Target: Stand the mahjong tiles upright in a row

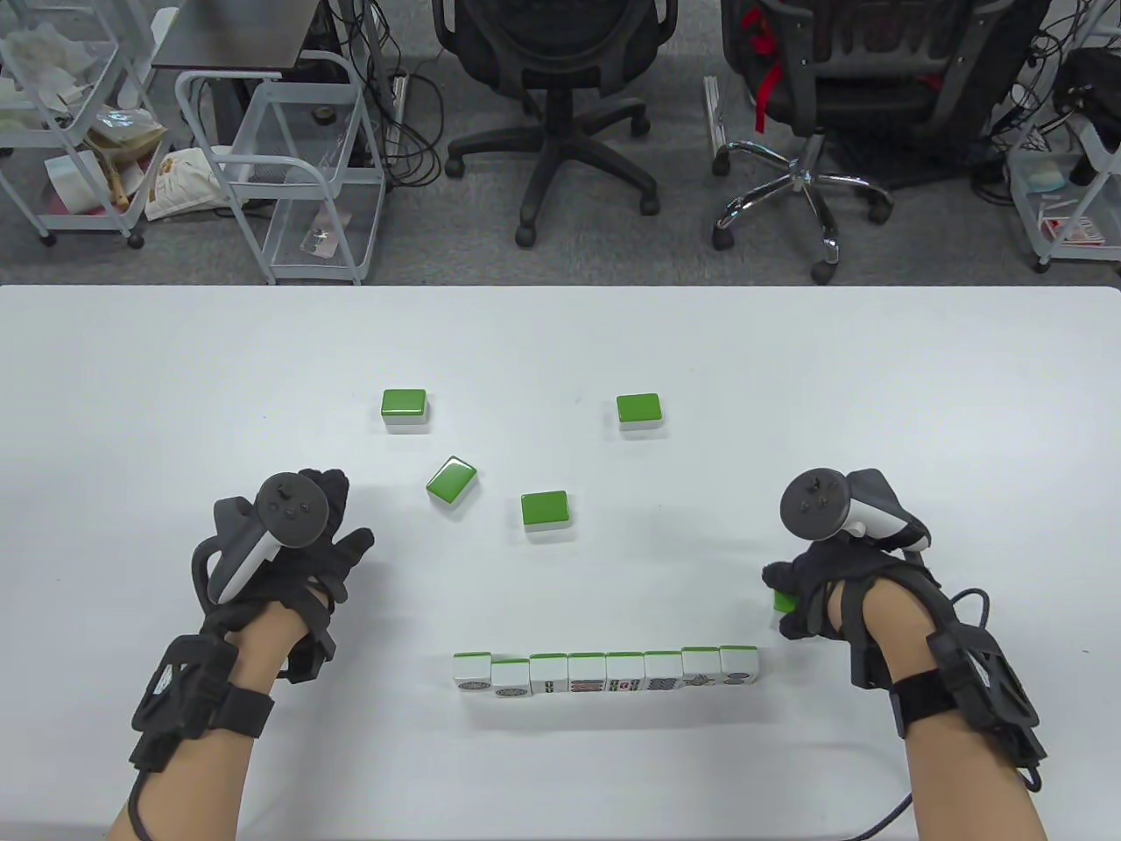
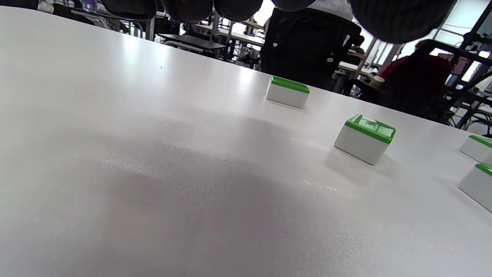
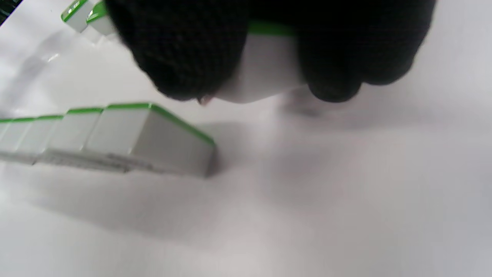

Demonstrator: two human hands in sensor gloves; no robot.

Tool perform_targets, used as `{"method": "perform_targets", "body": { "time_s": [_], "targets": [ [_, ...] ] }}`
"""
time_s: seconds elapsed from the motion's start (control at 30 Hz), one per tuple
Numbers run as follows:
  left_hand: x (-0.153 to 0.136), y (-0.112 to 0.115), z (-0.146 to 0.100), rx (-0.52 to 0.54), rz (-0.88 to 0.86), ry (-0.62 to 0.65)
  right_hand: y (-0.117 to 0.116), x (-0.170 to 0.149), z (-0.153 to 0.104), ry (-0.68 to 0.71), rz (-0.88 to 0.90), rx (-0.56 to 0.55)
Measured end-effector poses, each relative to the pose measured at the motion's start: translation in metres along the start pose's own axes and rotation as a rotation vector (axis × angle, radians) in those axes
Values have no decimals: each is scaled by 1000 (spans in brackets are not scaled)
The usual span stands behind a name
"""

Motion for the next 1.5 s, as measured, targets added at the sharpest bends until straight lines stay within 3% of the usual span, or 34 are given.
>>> {"method": "perform_targets", "body": {
  "time_s": [0.17, 0.87, 0.93, 1.17, 1.4, 1.5],
  "targets": [
    [3, 4, 1, -10, 16, -3, -22, 5, 8, 69, 57, 95],
    [0, 8, 0, -52, 8, -16, -15, -4, 15, 95, 160, 45],
    [0, 7, 0, -49, 2, -16, -3, 0, 10, 95, 155, -2],
    [-2, 5, 0, -46, -4, -20, 72, 45, -3, 4, 49, -381],
    [-3, 5, 1, -54, -7, -24, 121, 100, 36, -132, -7, -708],
    [-3, 5, 2, -60, -6, -23, 126, 117, 65, -144, -10, -717]
  ]
}}
Point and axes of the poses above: the tracker on the back of each hand, its own x axis roughly to the thumb side, its own z axis roughly from the wrist to the fingertips, y = z × x, the point moved 3 cm from there along z, roughly from the wrist to the fingertips
